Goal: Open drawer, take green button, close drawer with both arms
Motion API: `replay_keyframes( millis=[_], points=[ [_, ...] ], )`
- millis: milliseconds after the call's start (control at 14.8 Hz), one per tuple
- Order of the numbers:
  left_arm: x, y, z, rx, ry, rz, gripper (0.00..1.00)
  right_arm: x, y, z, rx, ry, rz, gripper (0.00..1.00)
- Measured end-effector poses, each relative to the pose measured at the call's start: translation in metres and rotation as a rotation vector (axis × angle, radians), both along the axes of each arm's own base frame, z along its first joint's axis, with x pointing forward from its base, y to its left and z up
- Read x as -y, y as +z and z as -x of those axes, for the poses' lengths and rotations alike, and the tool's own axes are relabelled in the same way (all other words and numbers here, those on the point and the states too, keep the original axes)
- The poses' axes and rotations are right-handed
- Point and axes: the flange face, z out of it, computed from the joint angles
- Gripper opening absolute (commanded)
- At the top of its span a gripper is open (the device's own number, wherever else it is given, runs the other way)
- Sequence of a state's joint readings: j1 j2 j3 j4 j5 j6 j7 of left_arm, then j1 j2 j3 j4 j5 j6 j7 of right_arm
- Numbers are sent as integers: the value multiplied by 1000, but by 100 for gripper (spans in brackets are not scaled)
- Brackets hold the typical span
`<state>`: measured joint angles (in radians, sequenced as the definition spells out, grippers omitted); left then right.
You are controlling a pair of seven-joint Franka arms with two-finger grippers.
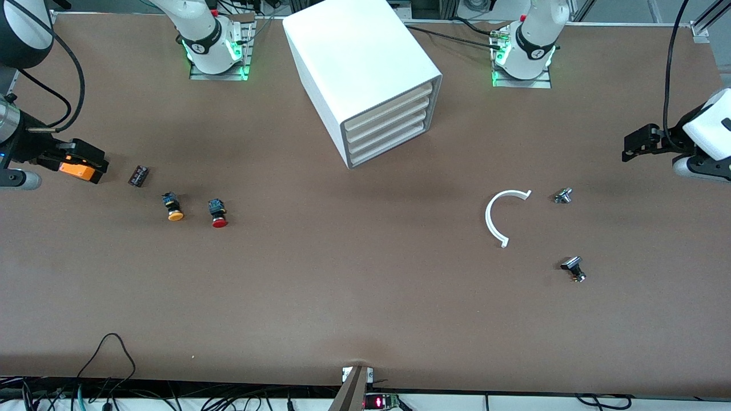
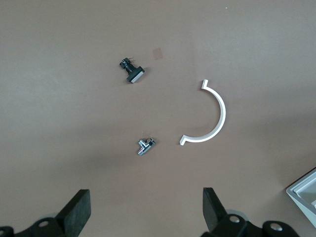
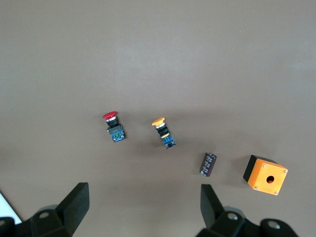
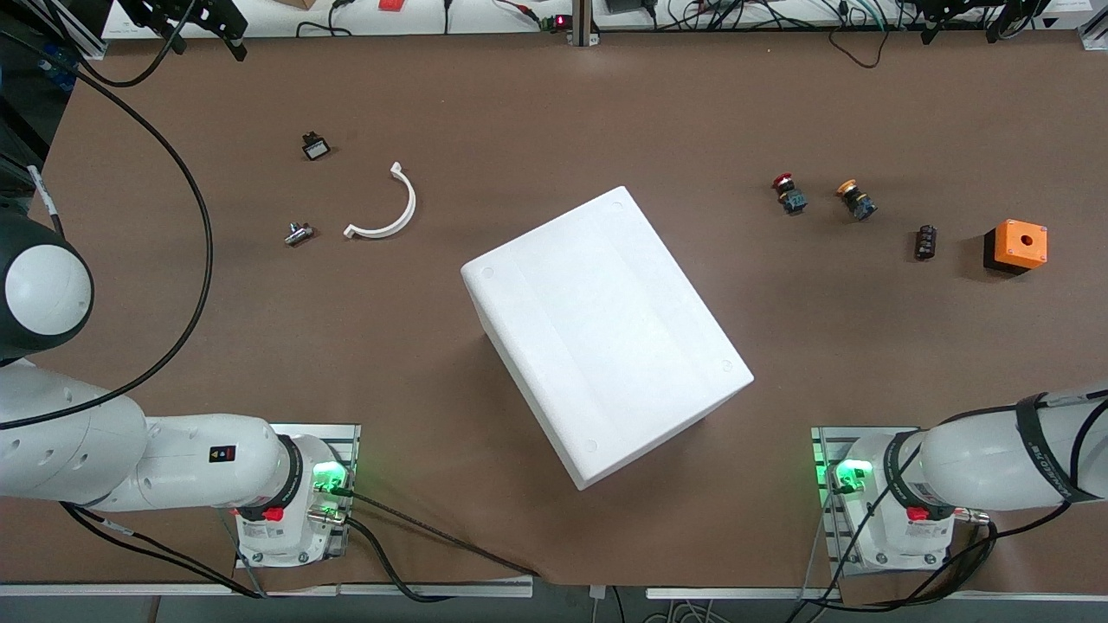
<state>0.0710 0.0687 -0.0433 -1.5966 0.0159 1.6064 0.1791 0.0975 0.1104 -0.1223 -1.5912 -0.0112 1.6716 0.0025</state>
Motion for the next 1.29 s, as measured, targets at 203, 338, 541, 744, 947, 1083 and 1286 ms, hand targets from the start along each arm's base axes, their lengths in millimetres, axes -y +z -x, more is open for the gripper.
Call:
replay_keyframes(
  millis=[203, 338, 541, 744, 947, 1083, 1286],
  points=[
    [-1, 0, 0, 0, 2, 0, 100, 0, 0, 0, 0, 0, 0, 100],
    [-1, 1, 0, 1, 1, 0, 100, 0, 0, 0, 0, 0, 0, 100],
    [0, 1, 0, 2, 0, 0, 100, 0, 0, 0, 0, 0, 0, 100],
    [2, 1, 0, 3, -4, 0, 100, 0, 0, 0, 0, 0, 0, 100],
    [4, 2, 0, 4, -8, 0, 100, -1, 0, 0, 0, 1, 0, 100],
    [4, 2, 0, 3, -8, 0, 100, -5, 0, 0, 0, 8, 0, 100],
    [4, 1, -1, 2, -7, 0, 100, -17, 0, 0, 0, 29, 0, 100]
  ],
)
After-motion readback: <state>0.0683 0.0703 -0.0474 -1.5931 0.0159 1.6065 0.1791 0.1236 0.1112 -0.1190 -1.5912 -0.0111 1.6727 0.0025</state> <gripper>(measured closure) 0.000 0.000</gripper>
